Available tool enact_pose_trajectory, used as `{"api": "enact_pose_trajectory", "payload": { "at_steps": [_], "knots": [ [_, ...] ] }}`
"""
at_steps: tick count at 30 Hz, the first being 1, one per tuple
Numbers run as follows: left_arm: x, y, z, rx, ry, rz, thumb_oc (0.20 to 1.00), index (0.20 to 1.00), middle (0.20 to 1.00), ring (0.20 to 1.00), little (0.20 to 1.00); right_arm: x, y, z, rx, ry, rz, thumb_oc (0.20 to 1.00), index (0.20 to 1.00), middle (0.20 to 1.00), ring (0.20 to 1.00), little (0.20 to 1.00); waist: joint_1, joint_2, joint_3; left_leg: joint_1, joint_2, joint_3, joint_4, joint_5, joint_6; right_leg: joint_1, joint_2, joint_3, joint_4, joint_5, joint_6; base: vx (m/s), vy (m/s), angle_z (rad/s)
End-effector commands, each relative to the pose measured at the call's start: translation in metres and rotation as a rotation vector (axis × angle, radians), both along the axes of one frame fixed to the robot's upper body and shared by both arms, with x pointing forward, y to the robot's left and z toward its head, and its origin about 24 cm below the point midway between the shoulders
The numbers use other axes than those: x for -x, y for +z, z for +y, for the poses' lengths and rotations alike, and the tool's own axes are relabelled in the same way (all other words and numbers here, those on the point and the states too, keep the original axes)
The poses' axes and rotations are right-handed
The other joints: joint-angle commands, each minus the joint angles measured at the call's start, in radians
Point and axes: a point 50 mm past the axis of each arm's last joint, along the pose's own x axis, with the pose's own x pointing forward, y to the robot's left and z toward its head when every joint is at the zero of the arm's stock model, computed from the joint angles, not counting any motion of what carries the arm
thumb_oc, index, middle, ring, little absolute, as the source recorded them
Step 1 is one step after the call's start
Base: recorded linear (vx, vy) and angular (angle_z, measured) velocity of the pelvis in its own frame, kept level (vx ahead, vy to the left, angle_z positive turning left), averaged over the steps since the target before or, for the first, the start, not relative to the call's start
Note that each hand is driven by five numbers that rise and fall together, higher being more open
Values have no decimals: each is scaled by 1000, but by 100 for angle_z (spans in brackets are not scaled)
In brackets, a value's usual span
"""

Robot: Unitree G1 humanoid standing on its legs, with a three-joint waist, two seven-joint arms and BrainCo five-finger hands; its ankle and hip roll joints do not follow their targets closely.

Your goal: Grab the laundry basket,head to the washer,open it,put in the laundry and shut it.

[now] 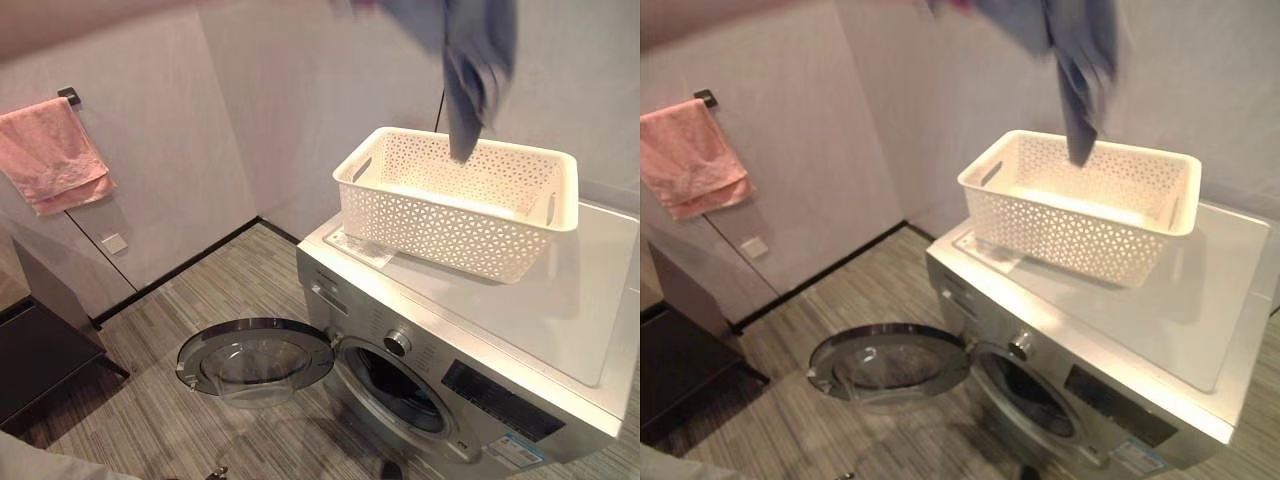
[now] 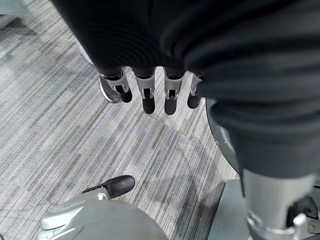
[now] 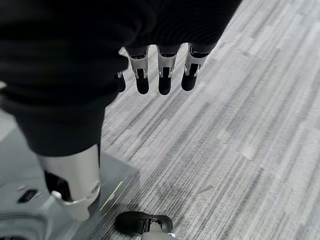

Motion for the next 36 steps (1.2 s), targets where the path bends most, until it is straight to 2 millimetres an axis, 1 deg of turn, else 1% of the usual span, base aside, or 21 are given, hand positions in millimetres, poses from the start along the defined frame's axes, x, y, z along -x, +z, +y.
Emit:
{"api": "enact_pose_trajectory", "payload": {
  "at_steps": [1,7,12,16,17,18,19,20,21,22,23,24,26,27,28,29,30,31,32,33,36],
  "knots": [
    [-25,8,15,-69,-53,-51,1000,1000,1000,1000,1000,-13,-5,14,-33,-21,-16,1000,1000,1000,1000,1000,7,-57,34,11,-10,4,14,-46,-19,93,-48,4,10,-116,51,9,-37,-18],
    [-17,6,16,-70,-68,-11,1000,1000,1000,1000,1000,9,-8,17,-59,-75,45,1000,1000,1000,1000,1000,-6,-54,23,15,-7,4,5,-43,-21,94,-46,5,9,-116,50,5,-12,-4],
    [-14,6,19,-74,-61,-6,1000,1000,1000,1000,1000,21,6,-10,16,-277,-24,1000,1000,1000,1000,1000,-17,-51,24,18,-7,14,5,-46,-22,92,-45,14,9,-114,53,2,5,-2],
    [-11,7,25,-88,-46,3,1000,1000,1000,1000,1000,22,34,-55,144,-434,-133,1000,1000,1000,1000,1000,-28,-59,21,20,-6,24,6,-50,-24,88,-44,24,9,-112,57,6,4,-3],
    [-12,7,25,-88,-46,2,1000,1000,1000,1000,1000,22,34,-55,144,-434,-134,1000,1000,1000,1000,1000,-27,-58,21,20,-6,25,6,-50,-24,88,-43,24,9,-112,57,7,5,-17],
    [-12,8,29,-96,-33,3,1000,1000,1000,1000,1000,12,54,-80,220,-458,-208,1000,1000,1000,1000,1000,-30,-64,20,20,-6,28,6,-50,-25,84,-44,28,9,-110,60,4,3,-16],
    [-12,8,29,-95,-33,3,1000,1000,1000,1000,1000,12,54,-80,220,-458,-209,1000,1000,1000,1000,1000,-30,-64,20,20,-5,28,6,-50,-25,84,-43,29,9,-110,60,7,10,-21],
    [-10,8,30,-97,-20,6,1000,1000,1000,1000,1000,3,78,-106,317,-447,-273,1000,1000,1000,1000,1000,-37,-69,20,19,-6,32,5,-50,-25,79,-43,36,9,-107,62,4,8,-8],
    [-10,8,30,-96,-20,5,1000,1000,1000,1000,1000,3,78,-106,318,-447,-274,1000,1000,1000,1000,1000,-37,-69,20,19,-5,32,5,-50,-25,78,-43,36,9,-107,62,3,14,-7],
    [-8,7,30,-95,-11,6,1000,1000,1000,1000,1000,-12,98,-124,399,-407,-345,1000,1000,1000,1000,1000,-42,-70,21,19,-5,36,5,-50,-25,74,-43,39,9,-105,64,7,31,-1],
    [-5,6,27,-86,9,4,1000,1000,1000,1000,1000,-62,149,-147,598,-248,-575,1000,1000,1000,1000,1000,-57,-67,25,22,-5,43,4,-57,-25,71,-41,49,10,-107,68,-2,30,-10],
    [-6,6,27,-87,7,4,1000,1000,1000,1000,1000,-61,148,-147,598,-250,-573,1000,1000,1000,1000,1000,-55,-69,23,19,-7,43,4,-54,-25,68,-42,49,10,-104,67,2,38,-24],
    [-2,5,25,-88,24,8,1000,1000,1000,1000,1000,-108,218,-147,831,-90,-868,1000,1000,1000,1000,1000,-66,-65,20,19,-8,49,4,-61,-22,62,-42,57,10,-105,69,7,38,-24],
    [-3,5,23,-91,26,5,1000,1000,1000,1000,1000,-131,276,-131,1027,24,-1081,1000,1000,1000,1000,1000,-71,-61,20,21,-9,51,4,-62,-19,59,-43,63,10,-102,67,34,46,-9],
    [-5,5,22,-94,17,0,1000,1000,1000,1000,1000,-139,299,-121,1099,62,-1173,1000,1000,1000,1000,1000,-67,-60,18,25,-9,50,4,-70,-17,60,-43,64,10,-108,68,27,33,-6],
    [-5,5,23,-94,17,0,1000,1000,1000,1000,1000,-139,299,-121,1099,61,-1172,1000,1000,1000,1000,1000,-67,-60,17,25,-9,50,4,-70,-17,60,-43,63,10,-108,68,35,26,-10],
    [-8,5,21,-98,9,-7,1000,1000,1000,1000,1000,-153,347,-95,1214,142,-1394,1000,1000,1000,1000,1000,-63,-61,15,26,-10,50,5,-72,-13,61,-42,68,10,-109,66,9,14,-6],
    [-9,5,21,-98,10,-8,1000,1000,1000,1000,1000,-153,347,-93,1215,143,-1394,1000,1000,1000,1000,1000,-63,-61,16,27,-10,51,5,-74,-13,61,-42,69,10,-110,66,0,0,0],
    [-15,6,20,-100,-3,-29,1000,1000,1000,1000,1000,-165,387,-60,1261,276,-1602,1000,1000,1000,1000,1000,-53,-67,18,27,-11,51,6,-68,-12,62,-41,69,11,-107,62,0,0,0],
    [-15,7,21,-100,-2,-30,1000,1000,1000,1000,1000,-165,387,-60,1261,276,-1603,1000,1000,1000,1000,1000,-54,-66,16,28,-10,50,5,-72,-12,63,-41,69,10,-111,63,-3,10,-7],
    [-18,8,21,-99,-58,-41,1000,1000,1000,1000,1000,-188,434,-19,1269,546,-1740,1000,1000,1000,1000,1000,-25,-86,10,28,-10,46,5,-68,-14,69,-41,61,10,-111,61,5,10,-5]
  ]
}}
